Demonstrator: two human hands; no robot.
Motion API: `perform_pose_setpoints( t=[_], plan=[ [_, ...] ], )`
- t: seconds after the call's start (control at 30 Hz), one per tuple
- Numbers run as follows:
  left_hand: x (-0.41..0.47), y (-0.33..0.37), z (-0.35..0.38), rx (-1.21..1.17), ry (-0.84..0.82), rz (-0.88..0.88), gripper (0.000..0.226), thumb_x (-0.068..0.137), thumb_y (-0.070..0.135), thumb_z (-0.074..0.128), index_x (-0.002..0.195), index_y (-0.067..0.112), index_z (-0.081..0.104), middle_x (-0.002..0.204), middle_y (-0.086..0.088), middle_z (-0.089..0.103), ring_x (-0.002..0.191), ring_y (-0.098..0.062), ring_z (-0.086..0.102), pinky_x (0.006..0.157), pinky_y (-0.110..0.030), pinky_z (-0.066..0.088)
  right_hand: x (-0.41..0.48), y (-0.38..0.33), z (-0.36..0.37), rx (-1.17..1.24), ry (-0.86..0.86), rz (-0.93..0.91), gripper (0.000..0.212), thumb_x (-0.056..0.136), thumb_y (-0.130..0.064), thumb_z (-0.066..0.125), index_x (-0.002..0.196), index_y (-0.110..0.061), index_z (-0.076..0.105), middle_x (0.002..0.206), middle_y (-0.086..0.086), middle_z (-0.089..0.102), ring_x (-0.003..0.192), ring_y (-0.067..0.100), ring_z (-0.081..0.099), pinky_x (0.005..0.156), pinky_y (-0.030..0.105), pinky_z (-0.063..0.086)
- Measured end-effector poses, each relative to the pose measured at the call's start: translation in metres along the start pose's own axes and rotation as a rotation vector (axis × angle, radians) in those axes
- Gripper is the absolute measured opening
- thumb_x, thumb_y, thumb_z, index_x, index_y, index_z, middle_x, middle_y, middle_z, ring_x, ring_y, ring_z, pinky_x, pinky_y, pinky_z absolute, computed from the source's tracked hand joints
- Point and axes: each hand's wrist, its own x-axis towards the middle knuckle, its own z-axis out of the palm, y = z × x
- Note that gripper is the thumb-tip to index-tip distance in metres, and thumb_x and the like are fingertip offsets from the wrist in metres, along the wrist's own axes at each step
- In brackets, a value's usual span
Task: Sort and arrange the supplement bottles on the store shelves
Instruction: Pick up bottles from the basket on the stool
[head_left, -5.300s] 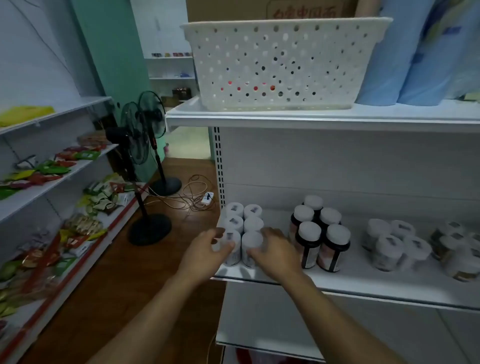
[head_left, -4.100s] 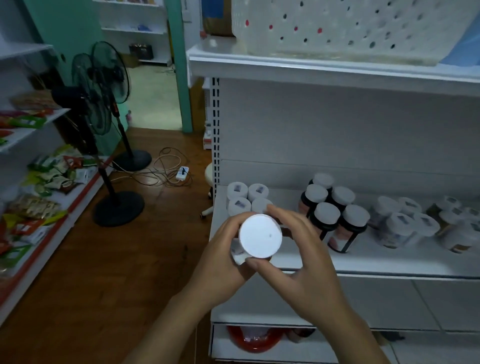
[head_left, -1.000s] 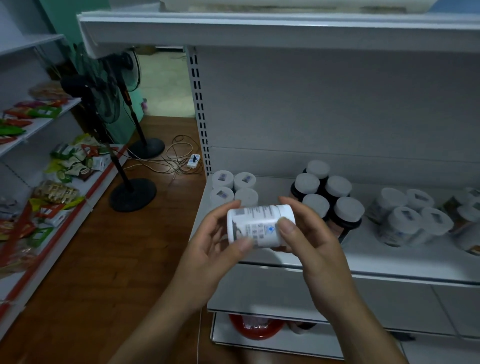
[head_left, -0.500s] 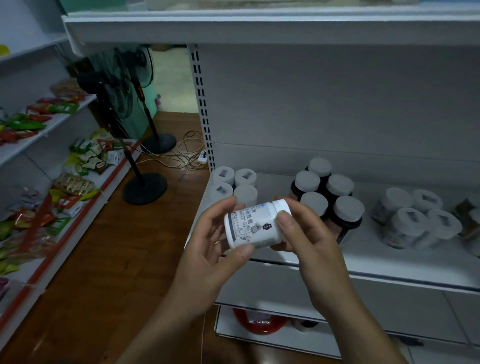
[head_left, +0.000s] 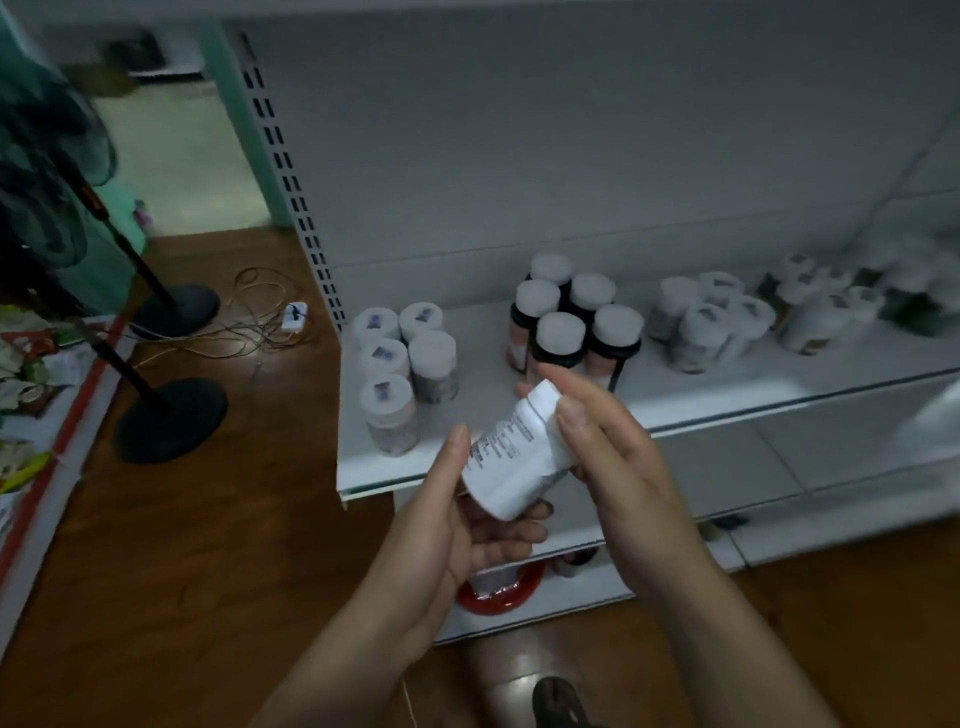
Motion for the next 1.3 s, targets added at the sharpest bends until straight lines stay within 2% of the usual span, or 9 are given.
perform_pose_setpoints(
  t=[0.13,0.27,0.4,0.63,0.73,0.83,1.0,1.1,1.3],
  plan=[
    [-0.002,-0.018,0.017,0.066,-0.083,0.03,0.054,0.081,0.06,0.053,0.117,0.022,0.066,0.109,-0.007,0.073,0.096,-0.023,0.071,0.082,-0.037,0.057,-0.024,-0.002,-0.016,-0.033,0.212,0.071,0.038,0.08,-0.057,0.066,0.11,-0.034,0.07,0.107,-0.012,0.071,0.101,0.005,0.066,0.082,0.023,0.053],
    [-0.001,-0.034,0.039,0.136,-0.155,0.086,0.041,0.079,0.038,0.068,0.118,0.028,0.063,0.114,-0.003,0.071,0.106,-0.029,0.067,0.097,-0.048,0.052,-0.05,-0.002,-0.044,-0.011,0.349,0.112,0.043,0.076,-0.057,0.059,0.107,-0.03,0.071,0.102,-0.006,0.073,0.095,0.011,0.069,0.078,0.026,0.053],
    [0.004,-0.05,0.081,0.102,-0.198,0.044,0.04,0.08,0.046,0.067,0.11,0.019,0.068,0.107,-0.016,0.071,0.101,-0.037,0.067,0.092,-0.05,0.054,-0.077,-0.004,-0.085,0.023,0.43,0.105,0.036,0.083,-0.052,0.067,0.112,-0.03,0.069,0.109,-0.005,0.072,0.102,0.013,0.068,0.085,0.03,0.055],
    [0.014,-0.079,0.201,0.18,-0.374,0.001,0.046,0.078,0.056,0.057,0.107,0.023,0.071,0.104,-0.01,0.074,0.089,-0.022,0.069,0.062,-0.018,0.051,-0.132,-0.013,-0.195,0.057,0.521,-0.008,0.047,0.076,-0.025,0.072,0.122,-0.026,0.062,0.106,-0.005,0.072,0.1,0.011,0.067,0.076,0.021,0.054],
    [0.021,-0.099,0.267,0.254,-0.46,0.018,0.038,0.086,0.054,0.061,0.107,0.025,0.071,0.105,-0.01,0.074,0.097,-0.024,0.07,0.069,-0.023,0.055,-0.161,-0.019,-0.258,0.049,0.598,-0.031,0.05,0.077,-0.026,0.076,0.125,-0.026,0.06,0.108,-0.007,0.07,0.103,0.011,0.067,0.076,0.02,0.054],
    [0.03,-0.123,0.335,0.308,-0.543,0.041,0.037,0.08,0.056,0.065,0.106,0.03,0.072,0.107,-0.009,0.074,0.101,-0.027,0.07,0.088,-0.043,0.053,-0.191,-0.024,-0.322,0.052,0.698,-0.056,0.051,0.077,-0.025,0.077,0.125,-0.025,0.059,0.11,-0.008,0.07,0.103,0.009,0.066,0.077,0.019,0.054],
    [0.037,-0.157,0.435,0.412,-0.704,0.081,0.042,0.075,0.054,0.065,0.107,0.028,0.071,0.106,-0.004,0.073,0.102,-0.029,0.069,0.088,-0.038,0.055,-0.237,-0.029,-0.409,0.086,0.893,-0.077,0.043,0.08,-0.03,0.074,0.121,-0.026,0.061,0.109,-0.01,0.071,0.103,0.011,0.067,0.081,0.024,0.055],
    [0.047,-0.177,0.487,0.461,-0.766,0.074,0.034,0.079,0.046,0.064,0.108,0.03,0.07,0.106,0.001,0.074,0.099,-0.019,0.07,0.079,-0.024,0.054,-0.258,-0.028,-0.454,0.087,0.984,-0.081,0.045,0.079,-0.028,0.075,0.122,-0.028,0.061,0.109,-0.011,0.07,0.104,0.011,0.067,0.084,0.027,0.056],
    [0.083,-0.217,0.589,0.531,-0.897,0.076,0.036,0.079,0.049,0.065,0.111,0.033,0.067,0.105,0.014,0.072,0.099,-0.008,0.069,0.077,-0.019,0.054,-0.28,-0.015,-0.551,0.104,1.092,-0.059,0.049,0.078,-0.023,0.078,0.123,-0.027,0.06,0.112,-0.009,0.07,0.107,0.012,0.066,0.079,0.023,0.055]
  ],
)
